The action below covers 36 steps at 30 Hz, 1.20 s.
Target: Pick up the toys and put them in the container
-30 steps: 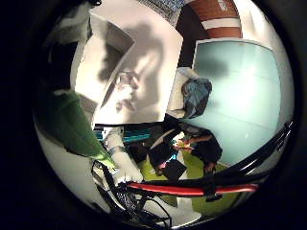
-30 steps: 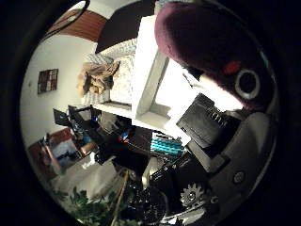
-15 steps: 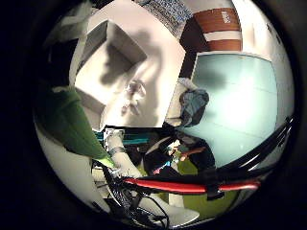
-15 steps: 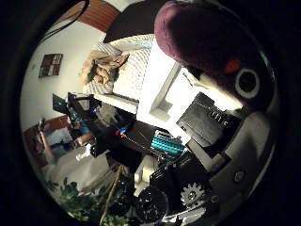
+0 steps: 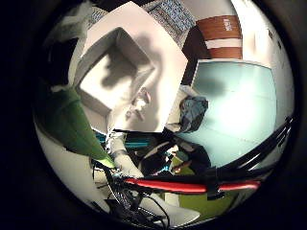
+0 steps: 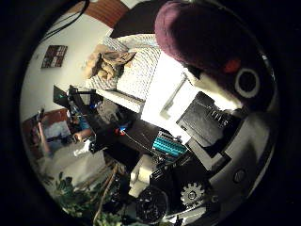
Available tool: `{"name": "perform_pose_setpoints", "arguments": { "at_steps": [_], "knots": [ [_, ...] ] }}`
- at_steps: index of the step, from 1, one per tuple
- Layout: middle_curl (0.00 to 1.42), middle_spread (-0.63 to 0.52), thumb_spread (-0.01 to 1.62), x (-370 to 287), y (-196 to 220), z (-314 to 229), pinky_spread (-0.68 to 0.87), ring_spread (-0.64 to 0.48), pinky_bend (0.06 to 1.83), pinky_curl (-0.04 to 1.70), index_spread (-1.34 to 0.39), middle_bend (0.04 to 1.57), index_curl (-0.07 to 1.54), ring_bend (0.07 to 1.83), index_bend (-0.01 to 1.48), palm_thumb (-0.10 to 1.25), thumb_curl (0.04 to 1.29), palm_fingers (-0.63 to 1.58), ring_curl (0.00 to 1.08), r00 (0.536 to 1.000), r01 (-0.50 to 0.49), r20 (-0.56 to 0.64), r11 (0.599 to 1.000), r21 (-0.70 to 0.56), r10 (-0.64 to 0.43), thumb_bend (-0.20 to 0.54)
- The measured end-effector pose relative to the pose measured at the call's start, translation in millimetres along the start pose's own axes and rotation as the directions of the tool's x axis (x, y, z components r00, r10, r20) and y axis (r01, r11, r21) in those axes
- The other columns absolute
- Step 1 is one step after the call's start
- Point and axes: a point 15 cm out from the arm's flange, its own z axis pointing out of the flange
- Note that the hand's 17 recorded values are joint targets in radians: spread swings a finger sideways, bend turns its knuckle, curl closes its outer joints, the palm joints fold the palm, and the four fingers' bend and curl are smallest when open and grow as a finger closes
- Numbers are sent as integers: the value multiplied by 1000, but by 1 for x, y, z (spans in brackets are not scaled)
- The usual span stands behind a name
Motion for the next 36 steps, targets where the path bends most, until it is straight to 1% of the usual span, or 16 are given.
{"name": "perform_pose_setpoints", "arguments": {
  "at_steps": [4,8,10,13,15,16,18,19,20,21,22,23,25,27,30,36],
  "knots": [
    [1039,-230,927,-2,-2,3,-271,-291,1077,1241,-332,1180,1044,1247,937,1002,759,1013,934,1000,4,-1,1000,-7,-4,-15],
    [1012,-227,1039,1,-5,3,-290,-285,1021,1176,-333,1125,1020,1230,878,879,708,1049,894,1000,2,4,1000,1,-2,-28],
    [962,-224,1083,1,-5,3,-330,-286,955,1097,-346,1081,977,1195,736,804,659,1024,833,1000,7,5,1000,2,-7,-40],
    [878,-232,1155,4,-6,3,-452,-309,881,965,-379,987,899,1151,434,738,577,904,741,1000,-1,7,1000,0,1,-25],
    [824,-243,1180,7,-6,5,-526,-322,861,893,-416,883,801,1141,161,706,521,697,689,1000,-7,12,1000,-4,7,-27],
    [809,-244,1181,8,-7,6,-528,-323,849,876,-429,858,766,1125,140,702,505,641,674,1000,-11,14,1000,-7,11,-24],
    [764,-238,1182,11,-8,7,-418,-300,758,884,-447,749,719,1040,184,677,474,311,652,1000,-11,14,1000,-10,11,-27],
    [727,-226,1181,13,-9,7,-321,-272,707,866,-455,696,682,974,199,661,456,257,610,1000,-8,15,1000,-10,8,-26],
    [675,-198,1175,15,-10,7,-143,-197,646,846,-458,610,656,849,245,647,437,163,556,1000,-5,16,1000,-9,5,-26],
    [638,-168,1173,17,-11,7,-3,-133,591,821,-461,559,637,767,283,639,425,127,519,1000,-2,17,1000,-3,2,-25],
    [622,-158,1171,19,-14,7,61,-105,555,797,-462,546,627,729,297,635,418,121,498,1000,-3,20,1000,7,3,-25],
    [581,-132,1170,23,-17,6,200,-41,492,744,-456,503,603,644,325,629,407,117,449,1000,-7,17,1000,16,7,-22],
    [527,-102,1169,32,-19,8,348,26,424,666,-445,440,564,573,325,625,396,145,398,1000,-19,20,1000,15,19,-20],
    [487,-87,1167,45,-21,11,430,68,375,606,-436,399,527,518,304,622,386,172,362,999,-43,26,999,8,43,-20],
    [442,-75,1164,66,-22,15,478,103,327,542,-424,346,482,448,260,632,373,216,319,997,-74,32,997,-2,74,-19],
    [391,-69,1162,81,-14,7,490,121,263,464,-417,273,431,372,192,636,359,284,270,993,-104,63,995,12,103,-19]
  ]
}}
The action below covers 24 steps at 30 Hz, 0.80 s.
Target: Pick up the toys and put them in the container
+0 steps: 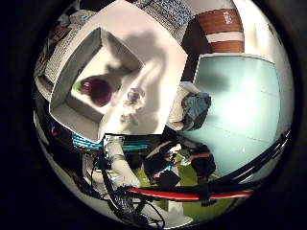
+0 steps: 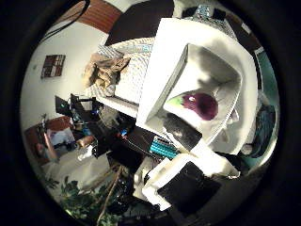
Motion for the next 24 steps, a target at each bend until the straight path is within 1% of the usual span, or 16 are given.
{"name": "perform_pose_setpoints", "arguments": {
  "at_steps": [4,8,12,16,24],
  "knots": [
    [376,-68,1156,14,12,-4,487,133,251,429,-409,245,397,337,173,635,354,306,248,999,-24,40,1000,0,24,-20],
    [369,-61,1154,42,32,8,485,137,271,407,-356,238,345,342,141,635,351,296,242,993,-90,68,996,-23,92,-19],
    [367,-30,1157,73,35,34,483,142,338,404,-287,236,286,395,130,615,344,241,252,983,-164,71,985,-53,168,-21],
    [365,-2,1157,106,51,67,479,150,386,396,-258,241,259,422,137,608,336,211,251,966,-240,73,965,-109,248,-19],
    [360,12,1158,168,74,114,472,164,429,366,-241,252,254,439,151,615,335,198,239,924,-363,89,925,-110,373,-18]
  ]
}}
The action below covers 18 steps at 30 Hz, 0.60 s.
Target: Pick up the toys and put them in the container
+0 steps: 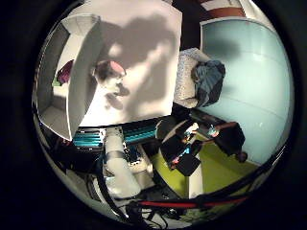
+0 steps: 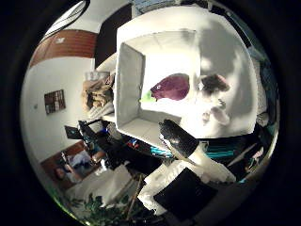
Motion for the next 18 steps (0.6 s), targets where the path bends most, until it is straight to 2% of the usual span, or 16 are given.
{"name": "perform_pose_setpoints", "arguments": {
  "at_steps": [8,18],
  "knots": [
    [357,12,1152,48,-2,36,467,164,452,340,-240,259,258,445,152,632,341,194,236,996,-89,9,996,-5,89,-19],
    [348,16,1146,50,11,104,458,167,460,314,-231,233,272,428,163,641,350,184,227,995,-97,11,991,-91,98,-19]
  ]
}}
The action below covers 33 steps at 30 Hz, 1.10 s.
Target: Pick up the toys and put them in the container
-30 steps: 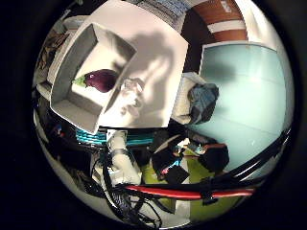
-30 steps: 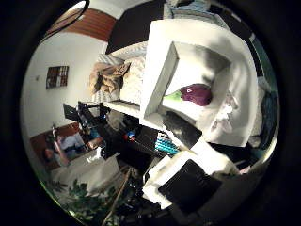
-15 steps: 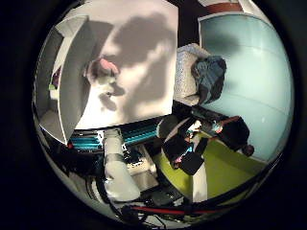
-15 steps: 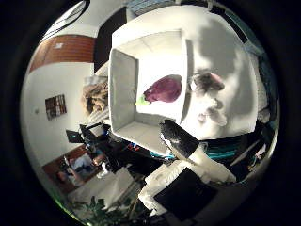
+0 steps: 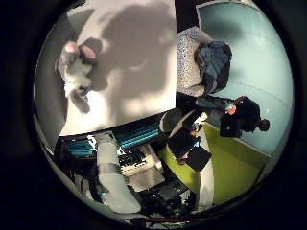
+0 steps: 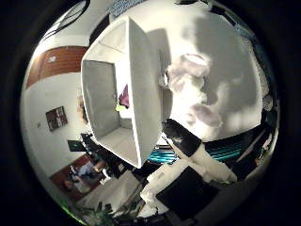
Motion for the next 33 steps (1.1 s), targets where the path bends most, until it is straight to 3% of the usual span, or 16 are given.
{"name": "perform_pose_setpoints", "arguments": {
  "at_steps": [18,25,27,30,31,33],
  "knots": [
    [348,35,1131,8,-17,78,455,181,474,296,-221,211,276,416,156,615,339,184,226,999,-36,21,995,-89,38,-22],
    [356,20,1117,5,-14,95,422,131,508,291,-202,247,261,503,144,588,320,287,241,1000,-24,15,989,-149,26,-23],
    [389,-62,1114,5,-12,98,290,16,521,280,-209,352,249,626,136,587,315,460,265,1000,-22,13,987,-158,24,-21],
    [455,-187,1115,5,-13,98,-93,-192,723,309,-286,512,222,837,129,618,325,827,325,1000,-14,10,988,-156,16,-14],
    [508,-233,1116,5,-14,98,-260,-267,802,349,-348,596,250,929,201,649,336,1014,377,1000,-13,8,988,-151,14,-10],
    [588,-275,1111,5,-14,97,-373,-311,901,415,-412,719,340,994,356,710,357,1209,436,1000,-12,8,989,-148,13,-5]
  ]
}}
